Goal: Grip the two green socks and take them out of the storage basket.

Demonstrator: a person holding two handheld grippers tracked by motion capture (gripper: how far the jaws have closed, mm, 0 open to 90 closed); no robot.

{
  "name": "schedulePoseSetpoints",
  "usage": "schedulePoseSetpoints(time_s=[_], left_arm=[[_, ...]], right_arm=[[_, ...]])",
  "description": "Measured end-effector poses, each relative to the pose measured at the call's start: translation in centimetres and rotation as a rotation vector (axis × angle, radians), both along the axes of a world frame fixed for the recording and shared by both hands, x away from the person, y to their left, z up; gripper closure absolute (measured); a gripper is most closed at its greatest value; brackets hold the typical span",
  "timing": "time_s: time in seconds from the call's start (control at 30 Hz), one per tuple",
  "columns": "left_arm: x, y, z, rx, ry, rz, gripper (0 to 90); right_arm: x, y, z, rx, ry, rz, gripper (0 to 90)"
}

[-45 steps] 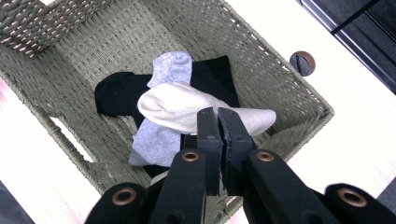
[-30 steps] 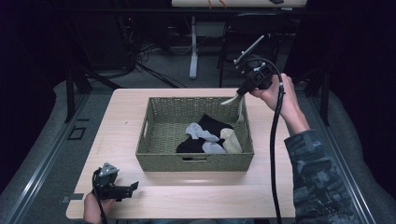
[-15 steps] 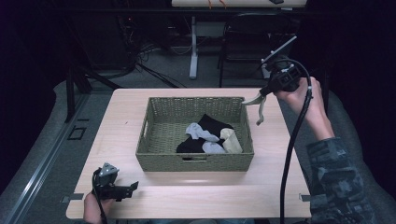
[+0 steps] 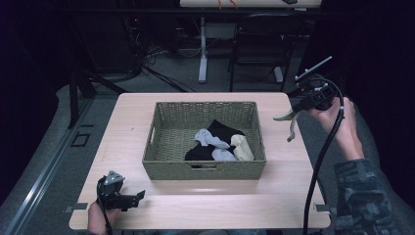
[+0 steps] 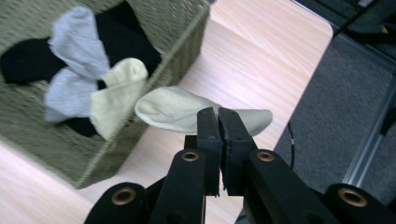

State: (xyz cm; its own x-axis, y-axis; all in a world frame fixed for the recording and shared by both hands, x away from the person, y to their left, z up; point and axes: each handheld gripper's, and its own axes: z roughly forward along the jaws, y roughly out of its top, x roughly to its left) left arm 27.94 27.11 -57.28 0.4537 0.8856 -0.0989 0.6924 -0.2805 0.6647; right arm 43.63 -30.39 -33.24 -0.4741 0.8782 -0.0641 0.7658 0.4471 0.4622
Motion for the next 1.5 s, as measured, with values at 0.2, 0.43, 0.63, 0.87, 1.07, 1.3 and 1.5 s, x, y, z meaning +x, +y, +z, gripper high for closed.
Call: schedulePoseSetpoints(time_s=[0.2,0.43,0.63,0.87,1.07,1.3,1.5], left_arm=[[0.0,0.0,0.0,0.000,0.000,0.000,2.0],[0.0,0.0,0.0,0.001,0.001,0.000,2.0],[0.0,0.0,0.0,0.000,0.003,0.001,2.0],[0.0,0.0,0.0,0.002,0.001,0.001,2.0],[0.0,0.1,0.0,0.002,0.000,-0.001,2.0],[0.0,0.1,0.0,0.000,0.000,0.003,2.0],[0.0,0.0,0.0,0.001,0.000,0.000,2.0]], right_arm=[[0.1,-1.0,-2.7,0.009,0.025,-0.028,88.3],[0.3,-1.2,-6.9,-0.018,0.073,-0.045,88.3],[0.6,-1.1,-9.8,-0.031,0.117,-0.046,88.2],[1.4,-0.8,-13.5,-0.045,0.183,-0.058,88.2],[2.2,-0.6,-16.5,-0.023,0.223,-0.075,88.2],[2.5,-0.5,-17.7,-0.013,0.245,-0.067,86.7],[2.2,-0.6,-16.3,0.018,0.222,-0.055,63.9]])
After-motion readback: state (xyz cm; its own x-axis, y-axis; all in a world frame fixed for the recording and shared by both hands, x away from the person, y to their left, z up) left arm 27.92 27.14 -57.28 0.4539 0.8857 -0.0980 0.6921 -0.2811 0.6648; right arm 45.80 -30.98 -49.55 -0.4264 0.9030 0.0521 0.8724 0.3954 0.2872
